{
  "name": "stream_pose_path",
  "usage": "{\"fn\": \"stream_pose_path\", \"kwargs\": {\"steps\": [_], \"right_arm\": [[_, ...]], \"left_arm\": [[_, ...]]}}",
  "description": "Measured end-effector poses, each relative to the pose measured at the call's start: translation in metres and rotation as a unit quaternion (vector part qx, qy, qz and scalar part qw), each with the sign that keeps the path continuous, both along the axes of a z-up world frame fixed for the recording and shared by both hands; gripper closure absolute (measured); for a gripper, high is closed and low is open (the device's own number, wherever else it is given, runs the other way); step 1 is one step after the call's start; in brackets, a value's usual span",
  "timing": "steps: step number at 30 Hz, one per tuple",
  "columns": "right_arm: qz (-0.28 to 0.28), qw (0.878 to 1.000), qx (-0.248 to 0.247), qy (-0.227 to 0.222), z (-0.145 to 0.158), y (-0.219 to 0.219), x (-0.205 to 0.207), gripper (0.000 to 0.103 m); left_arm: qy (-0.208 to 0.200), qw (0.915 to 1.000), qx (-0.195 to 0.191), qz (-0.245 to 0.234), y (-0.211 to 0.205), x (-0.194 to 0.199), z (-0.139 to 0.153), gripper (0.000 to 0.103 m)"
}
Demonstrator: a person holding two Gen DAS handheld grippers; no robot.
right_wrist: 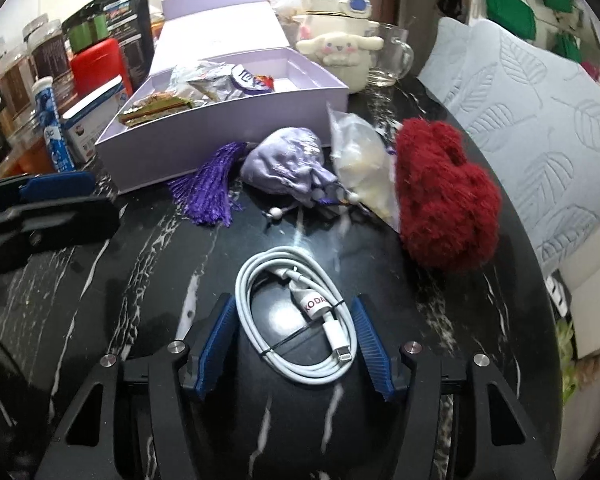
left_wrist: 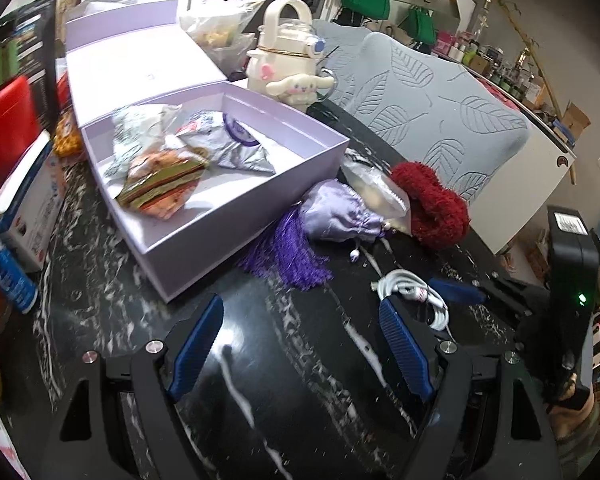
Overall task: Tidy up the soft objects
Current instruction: 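Grasp the coiled white cable with the right tool while the left grasps the lavender sachet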
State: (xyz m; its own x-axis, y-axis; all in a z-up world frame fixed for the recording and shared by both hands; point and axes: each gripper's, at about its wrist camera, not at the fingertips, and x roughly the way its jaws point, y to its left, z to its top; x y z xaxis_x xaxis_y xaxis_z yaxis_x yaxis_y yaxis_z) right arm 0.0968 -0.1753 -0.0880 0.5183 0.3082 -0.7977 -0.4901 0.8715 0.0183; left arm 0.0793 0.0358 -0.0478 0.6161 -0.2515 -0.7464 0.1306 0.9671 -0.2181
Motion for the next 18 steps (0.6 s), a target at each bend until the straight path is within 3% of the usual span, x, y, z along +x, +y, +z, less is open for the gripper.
{"fn": "stream_pose_path", "kwargs": {"steps": [18], "right_arm": [[-0.070, 0.997, 0.007, 0.011, 0.010, -0.076, 0.007, 0.044]], "left_arm": [[-0.003, 0.9983, 0.034, -0.048, -0.057, 0.072, -0.017, 0.023]]}}
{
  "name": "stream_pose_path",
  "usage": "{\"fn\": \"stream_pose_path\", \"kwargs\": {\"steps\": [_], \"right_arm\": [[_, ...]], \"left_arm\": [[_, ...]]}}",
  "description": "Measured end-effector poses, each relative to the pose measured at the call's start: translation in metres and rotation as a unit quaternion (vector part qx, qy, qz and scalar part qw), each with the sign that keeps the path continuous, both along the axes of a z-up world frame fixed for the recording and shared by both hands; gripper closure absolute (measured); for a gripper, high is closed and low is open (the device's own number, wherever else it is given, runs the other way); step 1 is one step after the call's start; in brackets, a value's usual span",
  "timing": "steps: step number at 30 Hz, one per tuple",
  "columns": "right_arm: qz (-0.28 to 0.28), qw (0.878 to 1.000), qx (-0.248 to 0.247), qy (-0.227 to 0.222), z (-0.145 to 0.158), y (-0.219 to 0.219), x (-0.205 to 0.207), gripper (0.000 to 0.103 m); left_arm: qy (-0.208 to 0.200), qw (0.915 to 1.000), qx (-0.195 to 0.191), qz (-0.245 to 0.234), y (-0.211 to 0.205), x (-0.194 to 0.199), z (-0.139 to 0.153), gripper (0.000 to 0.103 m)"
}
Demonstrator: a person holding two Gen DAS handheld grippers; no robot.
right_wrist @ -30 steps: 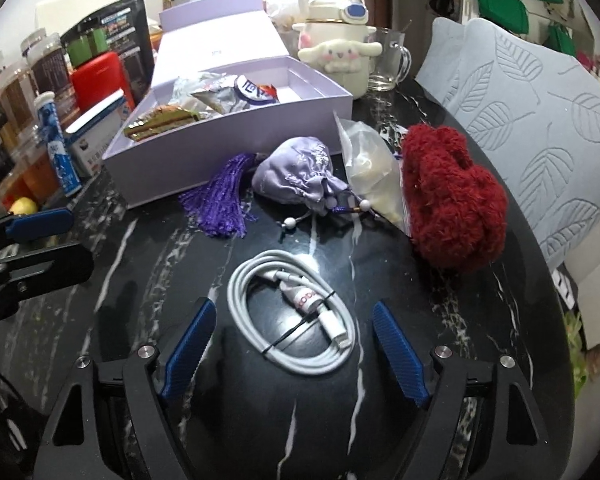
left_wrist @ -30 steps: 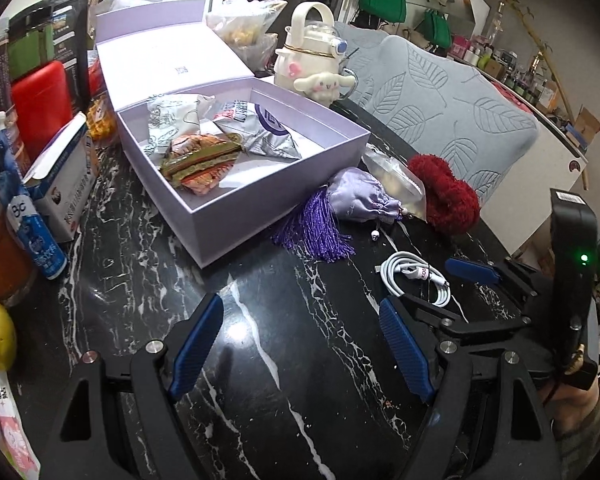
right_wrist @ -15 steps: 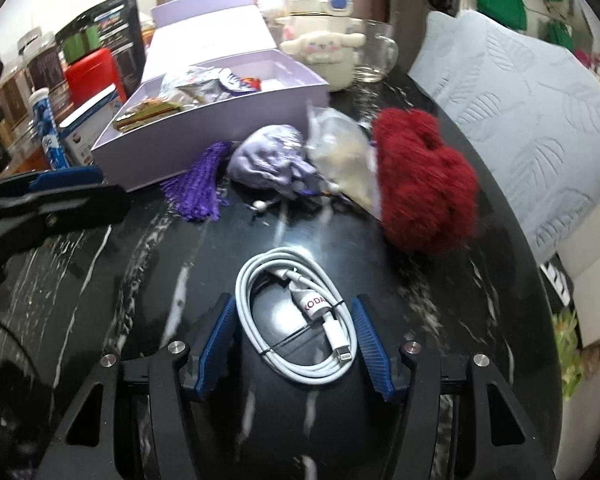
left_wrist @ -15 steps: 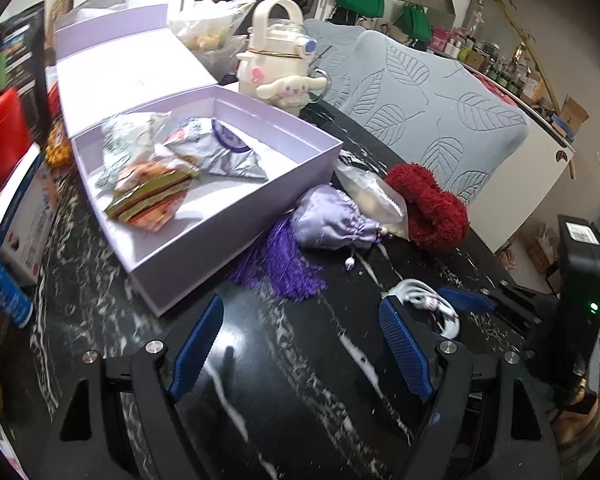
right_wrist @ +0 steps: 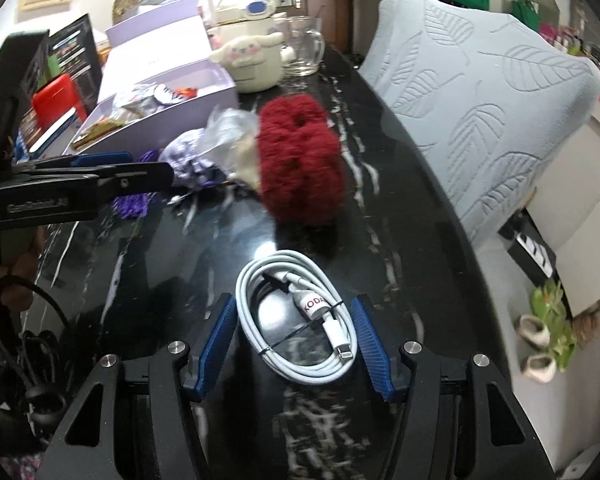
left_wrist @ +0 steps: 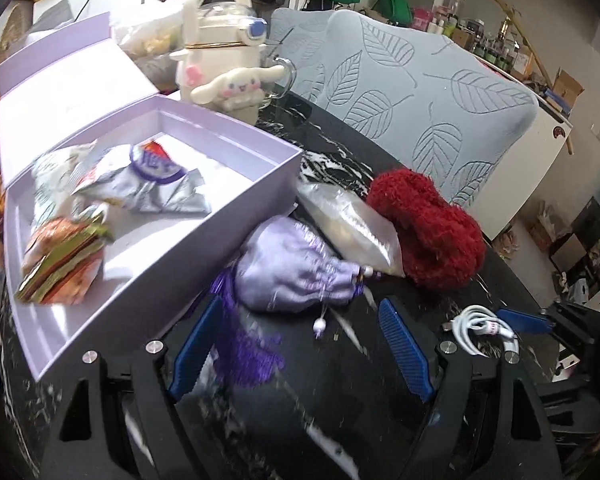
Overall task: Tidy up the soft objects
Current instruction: 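Grasp the coiled white cable with the right tool while the left grasps the lavender sachet, then lift the lavender sachet and white cable off the table with both tools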
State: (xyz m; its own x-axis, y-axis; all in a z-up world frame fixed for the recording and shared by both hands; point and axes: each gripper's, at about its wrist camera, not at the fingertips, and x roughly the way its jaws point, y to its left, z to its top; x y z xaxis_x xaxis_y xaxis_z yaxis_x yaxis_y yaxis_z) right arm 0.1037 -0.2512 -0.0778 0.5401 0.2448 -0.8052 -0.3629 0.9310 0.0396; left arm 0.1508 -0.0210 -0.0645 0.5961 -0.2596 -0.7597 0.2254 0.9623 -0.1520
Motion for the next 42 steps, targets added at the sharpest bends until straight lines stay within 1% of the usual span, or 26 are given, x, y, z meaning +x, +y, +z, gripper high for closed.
{"fn": "stream_pose_path", "kwargs": {"steps": [5, 9, 11, 15, 17, 19, 22, 25, 27, 31, 37, 38, 41, 42], "right_arm": [[-0.005, 1.000, 0.002, 0.002, 0.000, -0.010, 0.006, 0.044], [-0.008, 1.000, 0.006, 0.004, 0.000, -0.016, 0.010, 0.044], [-0.009, 1.000, 0.006, 0.004, 0.000, -0.018, 0.011, 0.044], [-0.010, 1.000, 0.008, 0.002, 0.000, -0.020, 0.010, 0.044], [-0.009, 1.000, 0.009, 0.003, 0.000, -0.021, 0.008, 0.044], [-0.009, 1.000, 0.010, 0.002, 0.000, -0.020, 0.005, 0.044], [-0.008, 1.000, 0.012, 0.001, 0.002, -0.020, 0.001, 0.044], [-0.005, 1.000, 0.018, -0.003, 0.005, -0.020, -0.006, 0.045], [-0.001, 1.000, 0.020, -0.005, 0.007, -0.019, -0.009, 0.058], [0.007, 1.000, 0.015, -0.007, 0.004, -0.013, -0.018, 0.058], [0.004, 1.000, 0.023, -0.013, 0.003, -0.014, -0.028, 0.058], [0.002, 1.000, 0.026, -0.015, 0.003, -0.015, -0.029, 0.058], [-0.006, 0.999, 0.037, -0.017, 0.003, -0.018, -0.032, 0.040], [-0.006, 0.999, 0.040, -0.016, 0.003, -0.018, -0.032, 0.040]], "left_arm": [[-0.006, 0.9996, 0.027, -0.007, -0.015, 0.017, -0.005, 0.023], [0.006, 0.9997, 0.020, -0.009, -0.018, 0.029, -0.013, 0.022], [0.008, 0.9997, 0.024, -0.005, -0.018, 0.033, -0.017, 0.023], [0.004, 0.9997, 0.023, 0.002, -0.016, 0.031, -0.017, 0.037], [0.004, 0.9996, 0.027, 0.000, -0.016, 0.030, -0.017, 0.040], [0.002, 0.9996, 0.029, -0.004, -0.018, 0.028, -0.017, 0.040], [0.007, 0.9997, 0.017, -0.014, -0.019, 0.019, -0.016, 0.040], [0.013, 0.9995, 0.016, -0.023, -0.022, 0.005, -0.015, 0.040], [0.017, 0.9994, 0.013, -0.029, -0.023, -0.004, -0.014, 0.040], [0.027, 0.9989, 0.001, -0.039, -0.022, -0.027, -0.013, 0.040], [0.034, 0.9982, 0.007, -0.049, -0.018, -0.056, -0.011, 0.040], [0.037, 0.9980, 0.006, -0.050, -0.017, -0.061, -0.011, 0.040], [0.043, 0.9976, 0.002, -0.054, -0.014, -0.070, -0.009, 0.040], [0.043, 0.9976, 0.003, -0.053, -0.014, -0.076, -0.009, 0.040]]}}
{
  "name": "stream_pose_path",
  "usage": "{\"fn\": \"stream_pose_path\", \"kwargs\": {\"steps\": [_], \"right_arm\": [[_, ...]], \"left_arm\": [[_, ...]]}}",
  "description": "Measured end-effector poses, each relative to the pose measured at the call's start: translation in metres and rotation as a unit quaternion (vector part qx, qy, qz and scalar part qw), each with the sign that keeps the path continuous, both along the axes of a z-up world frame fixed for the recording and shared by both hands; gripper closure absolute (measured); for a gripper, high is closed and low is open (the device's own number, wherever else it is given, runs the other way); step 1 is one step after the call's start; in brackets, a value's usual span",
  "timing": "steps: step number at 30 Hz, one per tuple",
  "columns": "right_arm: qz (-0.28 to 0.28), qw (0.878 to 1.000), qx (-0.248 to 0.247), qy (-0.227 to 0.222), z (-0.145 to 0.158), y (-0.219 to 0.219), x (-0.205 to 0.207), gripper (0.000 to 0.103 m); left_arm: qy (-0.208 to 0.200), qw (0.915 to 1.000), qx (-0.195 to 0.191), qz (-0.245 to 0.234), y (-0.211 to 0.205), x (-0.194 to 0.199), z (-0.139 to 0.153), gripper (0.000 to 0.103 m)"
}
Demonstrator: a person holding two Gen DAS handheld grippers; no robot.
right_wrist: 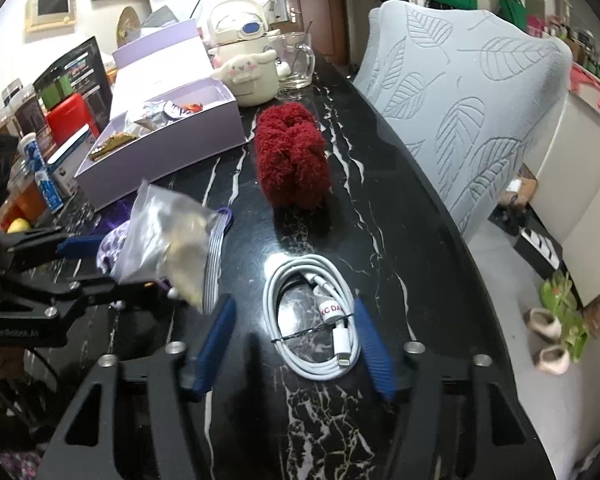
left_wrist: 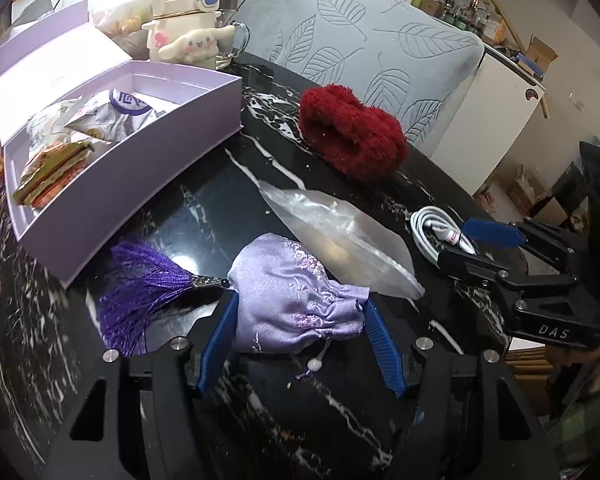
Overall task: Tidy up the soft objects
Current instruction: 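Lift the lavender sachet and white cable off the table with both tools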
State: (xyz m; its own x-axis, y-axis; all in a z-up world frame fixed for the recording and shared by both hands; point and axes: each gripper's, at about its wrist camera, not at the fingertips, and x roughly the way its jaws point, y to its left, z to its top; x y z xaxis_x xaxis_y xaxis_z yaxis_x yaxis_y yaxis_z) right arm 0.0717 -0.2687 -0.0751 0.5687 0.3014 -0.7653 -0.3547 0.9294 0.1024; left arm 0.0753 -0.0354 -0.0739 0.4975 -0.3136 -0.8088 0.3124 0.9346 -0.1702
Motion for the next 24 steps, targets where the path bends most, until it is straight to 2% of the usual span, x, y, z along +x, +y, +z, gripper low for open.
{"fn": "stream_pose_path", "kwargs": {"steps": [1, 3, 6, 8, 14, 18, 21, 22, 23, 24], "right_arm": [[0.001, 1.000, 0.000, 0.000, -0.001, 0.001, 0.000, 0.039], [-0.003, 1.000, -0.009, -0.004, -0.002, 0.003, -0.001, 0.026], [-0.005, 1.000, -0.017, -0.011, -0.002, 0.005, -0.001, 0.025], [-0.011, 1.000, -0.012, -0.012, -0.002, 0.002, 0.001, 0.019], [-0.031, 0.999, -0.022, -0.011, -0.008, -0.004, 0.009, 0.019], [-0.029, 0.999, -0.021, -0.002, -0.015, -0.002, 0.012, 0.018], [-0.015, 0.999, -0.034, -0.007, -0.017, 0.004, 0.011, 0.018], [-0.013, 0.999, -0.042, -0.009, -0.018, 0.005, 0.010, 0.019], [-0.013, 0.998, -0.054, -0.013, -0.018, 0.007, 0.009, 0.027], [-0.011, 0.998, -0.061, -0.019, -0.018, 0.008, 0.008, 0.044]], "left_arm": [[0.001, 1.0000, 0.004, 0.002, 0.001, -0.001, -0.001, 0.039], [0.008, 0.9999, 0.010, 0.005, 0.000, 0.000, -0.004, 0.033], [0.010, 0.9997, 0.020, 0.003, -0.001, 0.002, -0.008, 0.028], [0.010, 0.9995, 0.031, 0.003, -0.003, 0.004, -0.011, 0.024], [0.000, 0.9985, 0.054, 0.004, -0.006, 0.012, -0.017, 0.021], [-0.007, 0.9973, 0.074, 0.003, -0.010, 0.017, -0.019, 0.020], [-0.008, 0.9973, 0.073, 0.003, -0.011, 0.019, -0.020, 0.019], [-0.008, 0.9973, 0.073, 0.003, -0.011, 0.020, -0.020, 0.018], [-0.008, 0.9973, 0.073, 0.003, -0.011, 0.021, -0.021, 0.018], [-0.008, 0.9972, 0.074, 0.003, -0.012, 0.020, -0.021, 0.018]]}}
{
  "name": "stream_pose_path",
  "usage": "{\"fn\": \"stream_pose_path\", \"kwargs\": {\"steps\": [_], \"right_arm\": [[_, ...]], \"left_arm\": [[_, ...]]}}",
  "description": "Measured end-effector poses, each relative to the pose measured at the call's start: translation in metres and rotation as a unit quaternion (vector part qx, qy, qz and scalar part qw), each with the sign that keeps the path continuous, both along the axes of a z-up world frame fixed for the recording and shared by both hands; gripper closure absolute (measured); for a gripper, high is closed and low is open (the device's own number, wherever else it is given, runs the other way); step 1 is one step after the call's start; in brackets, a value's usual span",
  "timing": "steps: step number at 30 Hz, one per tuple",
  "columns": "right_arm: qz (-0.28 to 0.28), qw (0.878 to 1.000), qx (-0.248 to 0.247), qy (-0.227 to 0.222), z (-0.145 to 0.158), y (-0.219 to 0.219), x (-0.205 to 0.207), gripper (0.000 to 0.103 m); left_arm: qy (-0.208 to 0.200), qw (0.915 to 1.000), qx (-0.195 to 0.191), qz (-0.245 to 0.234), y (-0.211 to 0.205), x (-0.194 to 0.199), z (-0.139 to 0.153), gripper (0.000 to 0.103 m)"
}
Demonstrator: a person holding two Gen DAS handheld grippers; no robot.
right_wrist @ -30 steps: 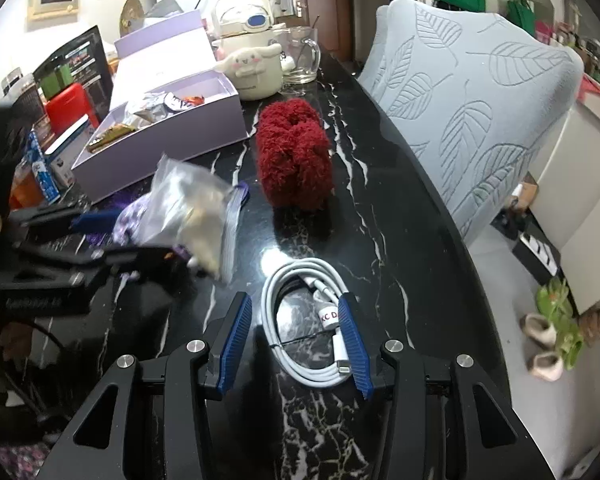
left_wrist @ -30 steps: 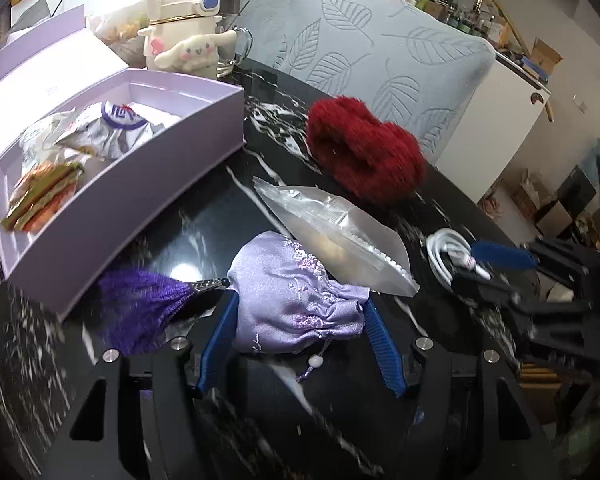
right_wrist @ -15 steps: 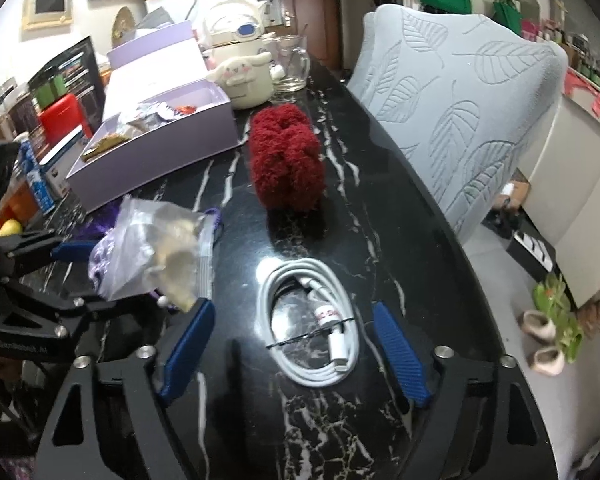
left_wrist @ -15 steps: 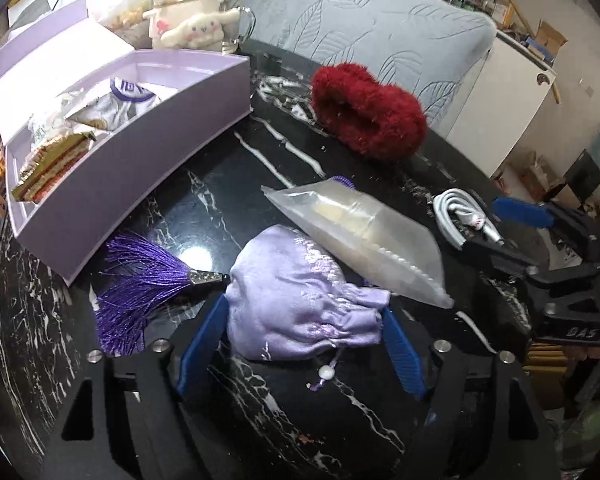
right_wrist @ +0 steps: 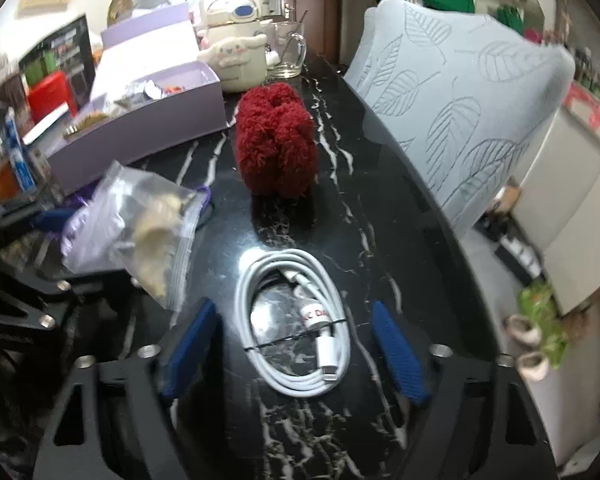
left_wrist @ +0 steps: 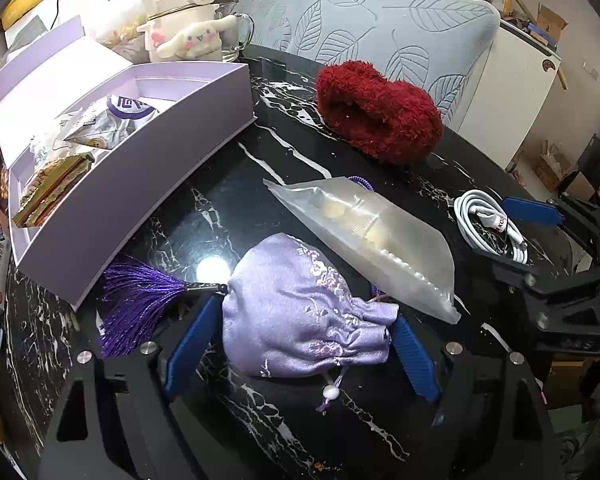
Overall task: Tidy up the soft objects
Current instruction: 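Lift the lavender sachet and white cable off the table with both tools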
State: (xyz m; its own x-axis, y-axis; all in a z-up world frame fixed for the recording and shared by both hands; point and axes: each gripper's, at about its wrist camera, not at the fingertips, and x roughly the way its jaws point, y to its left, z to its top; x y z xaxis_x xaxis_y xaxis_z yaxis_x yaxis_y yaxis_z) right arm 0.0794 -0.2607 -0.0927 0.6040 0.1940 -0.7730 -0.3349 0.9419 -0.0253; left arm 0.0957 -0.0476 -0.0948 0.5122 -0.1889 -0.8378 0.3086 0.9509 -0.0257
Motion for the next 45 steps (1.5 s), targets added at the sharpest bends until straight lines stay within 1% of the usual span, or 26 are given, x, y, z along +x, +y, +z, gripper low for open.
{"fn": "stream_pose_path", "kwargs": {"steps": [1, 2, 3, 5, 7, 9, 11, 14, 19, 25, 34, 40, 45], "right_arm": [[0.005, 1.000, 0.007, -0.001, 0.002, -0.001, -0.001, 0.052], [0.004, 1.000, 0.005, 0.001, 0.002, -0.001, -0.001, 0.051], [0.009, 1.000, 0.001, -0.002, 0.002, 0.000, -0.002, 0.052], [0.013, 1.000, 0.006, -0.004, 0.002, -0.001, -0.002, 0.052], [0.009, 1.000, 0.022, -0.001, 0.004, -0.004, -0.001, 0.053], [0.004, 0.999, 0.048, 0.006, 0.005, -0.010, 0.000, 0.053], [0.000, 0.998, 0.057, 0.007, 0.006, -0.013, 0.000, 0.053], [-0.002, 0.998, 0.055, -0.001, 0.011, -0.014, -0.004, 0.053], [0.004, 0.998, 0.066, -0.008, 0.019, -0.011, -0.007, 0.053], [0.016, 0.997, 0.076, -0.016, 0.029, -0.005, -0.012, 0.053], [0.038, 0.996, 0.081, -0.028, 0.043, 0.009, -0.017, 0.053], [0.061, 0.994, 0.085, -0.037, 0.051, 0.024, -0.020, 0.053], [0.087, 0.991, 0.087, -0.045, 0.058, 0.040, -0.024, 0.052]], "left_arm": [[0.000, 1.0000, 0.000, 0.000, 0.000, 0.000, 0.000, 0.018], [-0.001, 1.0000, 0.000, 0.000, 0.000, 0.000, -0.001, 0.018], [-0.004, 1.0000, -0.001, 0.000, -0.001, 0.000, -0.001, 0.021], [-0.007, 1.0000, -0.002, 0.004, 0.002, -0.003, -0.001, 0.033], [-0.010, 0.9999, -0.003, 0.006, 0.002, -0.006, 0.001, 0.036], [-0.007, 0.9999, -0.014, 0.006, 0.004, -0.006, 0.003, 0.040], [-0.007, 0.9997, -0.024, 0.007, 0.007, -0.007, 0.006, 0.041], [-0.013, 0.9993, -0.034, 0.008, 0.008, -0.012, 0.011, 0.042], [-0.031, 0.9991, -0.030, 0.001, 0.005, -0.021, 0.025, 0.044], [-0.053, 0.9978, -0.040, 0.008, 0.011, -0.030, 0.045, 0.044], [-0.083, 0.9953, -0.039, 0.033, 0.030, -0.052, 0.072, 0.044], [-0.091, 0.9934, -0.036, 0.060, 0.048, -0.061, 0.080, 0.044], [-0.106, 0.9903, -0.025, 0.086, 0.063, -0.072, 0.087, 0.044]]}}
